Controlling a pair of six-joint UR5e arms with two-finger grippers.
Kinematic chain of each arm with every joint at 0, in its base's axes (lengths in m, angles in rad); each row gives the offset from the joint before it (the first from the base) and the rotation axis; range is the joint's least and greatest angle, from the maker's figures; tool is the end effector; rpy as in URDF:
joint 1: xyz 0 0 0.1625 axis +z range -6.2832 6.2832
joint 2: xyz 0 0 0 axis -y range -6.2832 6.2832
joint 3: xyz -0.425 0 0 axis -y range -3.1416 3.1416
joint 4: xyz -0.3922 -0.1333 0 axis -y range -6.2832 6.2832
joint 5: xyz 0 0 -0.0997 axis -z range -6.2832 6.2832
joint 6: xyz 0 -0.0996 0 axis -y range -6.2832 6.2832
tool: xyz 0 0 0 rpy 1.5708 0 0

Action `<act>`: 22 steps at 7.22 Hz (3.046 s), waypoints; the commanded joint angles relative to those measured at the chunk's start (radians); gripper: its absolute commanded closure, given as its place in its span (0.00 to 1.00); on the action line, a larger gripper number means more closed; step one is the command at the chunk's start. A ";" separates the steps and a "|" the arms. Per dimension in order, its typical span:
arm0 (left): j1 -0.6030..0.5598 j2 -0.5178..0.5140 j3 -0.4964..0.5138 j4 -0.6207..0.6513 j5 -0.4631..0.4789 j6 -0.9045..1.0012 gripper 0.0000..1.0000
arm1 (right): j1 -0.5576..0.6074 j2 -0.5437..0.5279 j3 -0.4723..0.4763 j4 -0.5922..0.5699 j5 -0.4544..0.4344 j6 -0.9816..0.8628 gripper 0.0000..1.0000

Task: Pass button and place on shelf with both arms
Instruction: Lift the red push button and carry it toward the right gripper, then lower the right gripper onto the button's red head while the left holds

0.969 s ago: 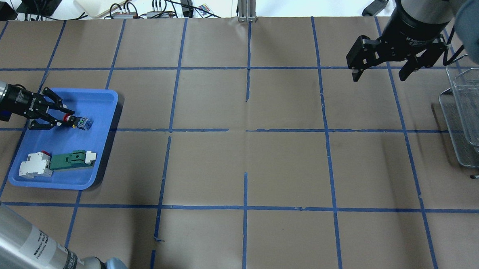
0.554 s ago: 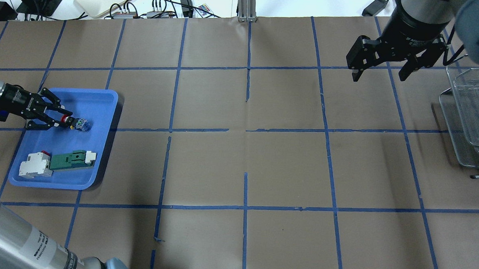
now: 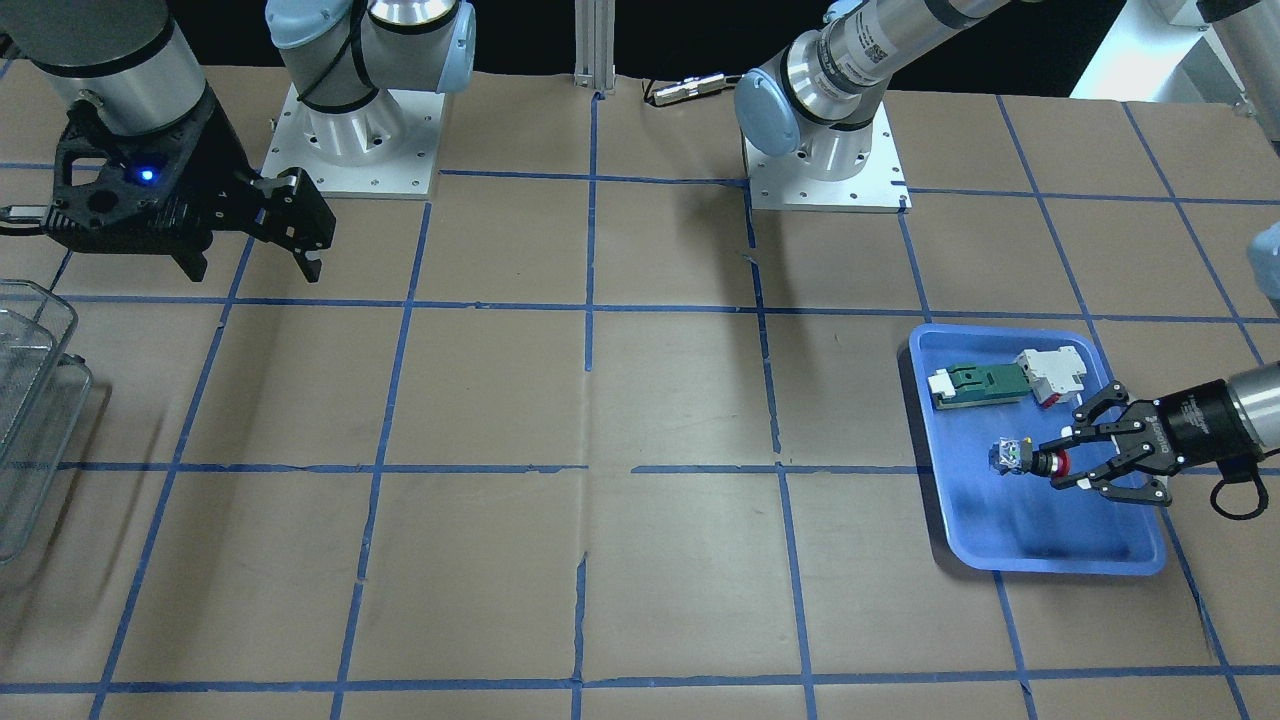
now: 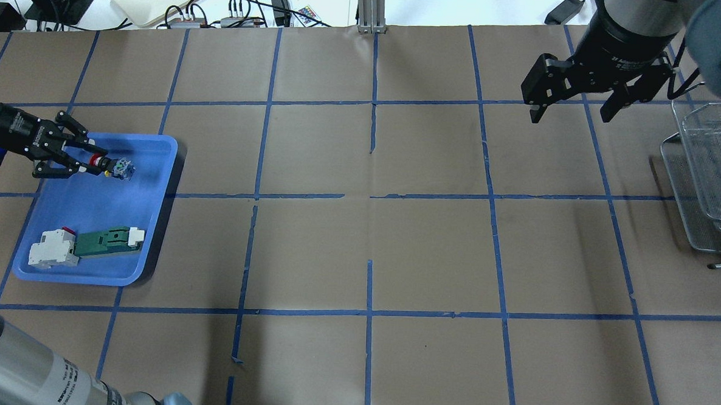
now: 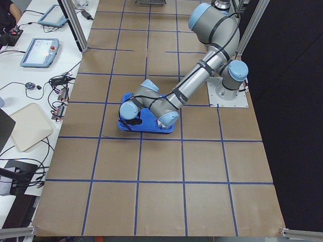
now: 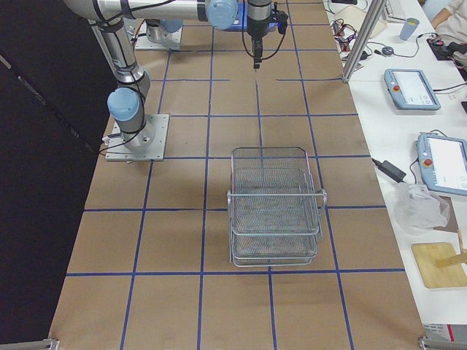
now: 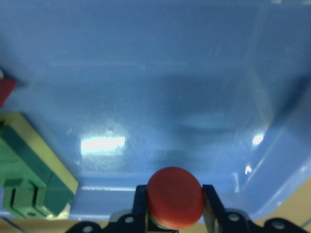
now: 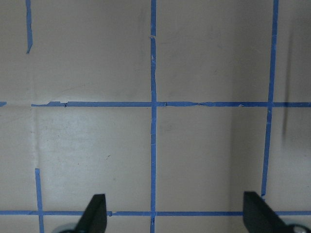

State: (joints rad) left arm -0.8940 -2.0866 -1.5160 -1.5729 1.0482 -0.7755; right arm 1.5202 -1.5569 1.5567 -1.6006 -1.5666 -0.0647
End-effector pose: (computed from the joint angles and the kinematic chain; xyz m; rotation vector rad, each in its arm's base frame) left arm 0.2403 -0.5914 0.2360 1.8299 -1.8163 -0.6399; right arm 0.1082 -0.5069 0.4910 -0.0222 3.1387 -0.0474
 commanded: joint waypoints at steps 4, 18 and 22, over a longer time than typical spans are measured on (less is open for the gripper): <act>-0.332 0.201 -0.108 -0.016 -0.285 -0.311 1.00 | 0.000 -0.005 -0.001 -0.001 0.002 -0.196 0.00; -0.829 0.238 -0.303 0.823 -0.321 -1.337 1.00 | 0.084 0.053 0.068 -0.111 0.183 -1.332 0.00; -0.867 0.240 -0.302 0.832 -0.270 -1.357 1.00 | 0.146 0.127 0.056 -0.200 0.213 -1.333 0.00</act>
State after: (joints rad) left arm -1.7545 -1.8478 -1.8182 -0.7449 0.7665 -2.1268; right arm 1.6566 -1.4381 1.6172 -1.7666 -1.3764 -1.3911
